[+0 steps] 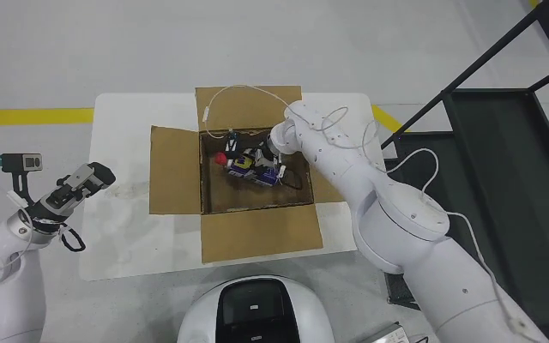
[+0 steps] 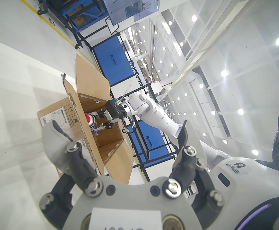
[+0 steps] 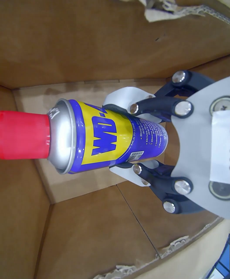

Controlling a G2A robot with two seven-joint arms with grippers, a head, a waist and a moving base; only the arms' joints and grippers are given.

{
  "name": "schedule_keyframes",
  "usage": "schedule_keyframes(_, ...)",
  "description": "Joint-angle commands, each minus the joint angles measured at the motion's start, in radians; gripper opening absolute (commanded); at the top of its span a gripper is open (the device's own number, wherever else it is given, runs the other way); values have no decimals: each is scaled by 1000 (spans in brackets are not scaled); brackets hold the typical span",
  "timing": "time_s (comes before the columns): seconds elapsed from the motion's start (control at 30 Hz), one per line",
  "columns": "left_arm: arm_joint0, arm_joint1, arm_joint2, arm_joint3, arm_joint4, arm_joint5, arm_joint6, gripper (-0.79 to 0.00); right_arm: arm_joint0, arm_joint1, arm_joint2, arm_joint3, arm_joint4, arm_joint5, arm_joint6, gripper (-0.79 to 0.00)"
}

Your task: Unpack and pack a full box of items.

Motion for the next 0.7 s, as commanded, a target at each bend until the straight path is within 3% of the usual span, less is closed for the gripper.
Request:
schedule_keyframes(0.0, 0, 0, 0, 0, 0, 0, 0, 0, -13, 28, 4, -41, -18, 1, -67, -785)
schedule_keyframes(0.33, 0, 0, 0, 0, 0, 0, 0, 0, -112, 238, 51, -358, -144, 1, -338, -785)
schedule_keyframes(0.53, 0, 0, 0, 0, 0, 0, 0, 0, -192, 359, 156, -594, -149, 4, -257, -785)
schedule_keyframes(0.67, 0, 0, 0, 0, 0, 0, 0, 0, -298, 444, 284, -800, -114, 42, -155, -785)
